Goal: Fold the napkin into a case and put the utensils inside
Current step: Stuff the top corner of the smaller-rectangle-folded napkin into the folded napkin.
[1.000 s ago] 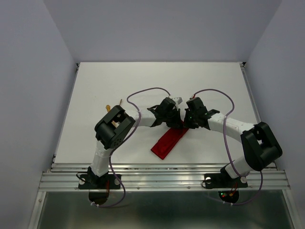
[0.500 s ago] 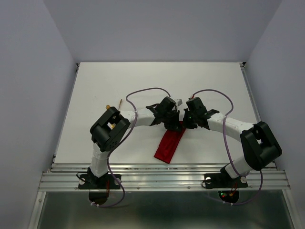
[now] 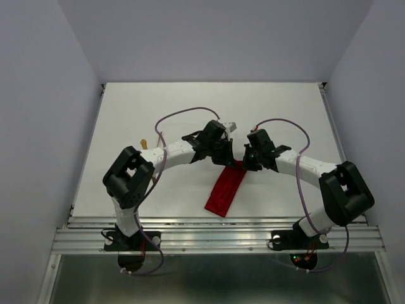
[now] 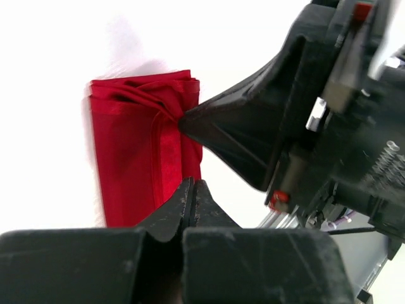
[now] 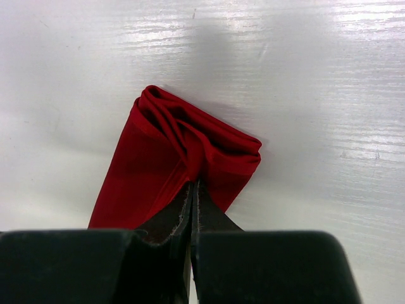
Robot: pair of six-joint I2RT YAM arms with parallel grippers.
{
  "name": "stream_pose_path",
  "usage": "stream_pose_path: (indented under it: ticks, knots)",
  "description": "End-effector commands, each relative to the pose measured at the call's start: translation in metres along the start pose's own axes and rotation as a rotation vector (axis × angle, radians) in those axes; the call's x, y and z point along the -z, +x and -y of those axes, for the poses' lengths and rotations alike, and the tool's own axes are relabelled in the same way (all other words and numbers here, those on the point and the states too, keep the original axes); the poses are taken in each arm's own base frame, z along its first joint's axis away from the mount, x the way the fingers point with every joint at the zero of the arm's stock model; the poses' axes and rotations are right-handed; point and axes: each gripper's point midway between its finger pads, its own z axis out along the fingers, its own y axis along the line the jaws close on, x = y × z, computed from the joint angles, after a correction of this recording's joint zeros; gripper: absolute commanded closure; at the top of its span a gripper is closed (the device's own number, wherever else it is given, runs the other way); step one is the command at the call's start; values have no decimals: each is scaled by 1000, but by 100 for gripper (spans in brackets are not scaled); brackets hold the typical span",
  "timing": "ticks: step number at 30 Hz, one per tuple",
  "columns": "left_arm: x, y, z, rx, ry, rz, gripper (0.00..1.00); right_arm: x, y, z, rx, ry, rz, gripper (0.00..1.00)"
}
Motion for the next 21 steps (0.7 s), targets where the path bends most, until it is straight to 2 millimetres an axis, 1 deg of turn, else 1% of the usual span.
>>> stream_pose_path:
  ticks: [1,3,5,6,9,12,14,15,21]
  knots:
    - [30,-21,6,-28,23,101,100,8,-17,-11,-2,-37,58,99]
    - [33,-25,-4,-6,-5,121,100,9,-17,-12,0,-40,58,99]
    - [34,-27,-22,35,-58,134,100,10,-18,-12,3,-43,61,99]
    - [34,-30,-34,50,-109,152,100,10,-18,-13,1,-46,63,99]
    - [28,-26,-60,82,-219,145,100,14,-22,-15,4,-54,72,99]
    - [19,-19,-70,100,-246,117,100,14,-24,-16,6,-54,76,99]
    - [15,-15,-71,110,-243,102,100,14,-25,-17,6,-55,77,99]
    - [10,-10,-72,112,-236,79,100,14,-24,-17,6,-55,75,99]
    - [-9,5,-59,73,-197,-2,100,12,-22,-16,3,-50,70,99]
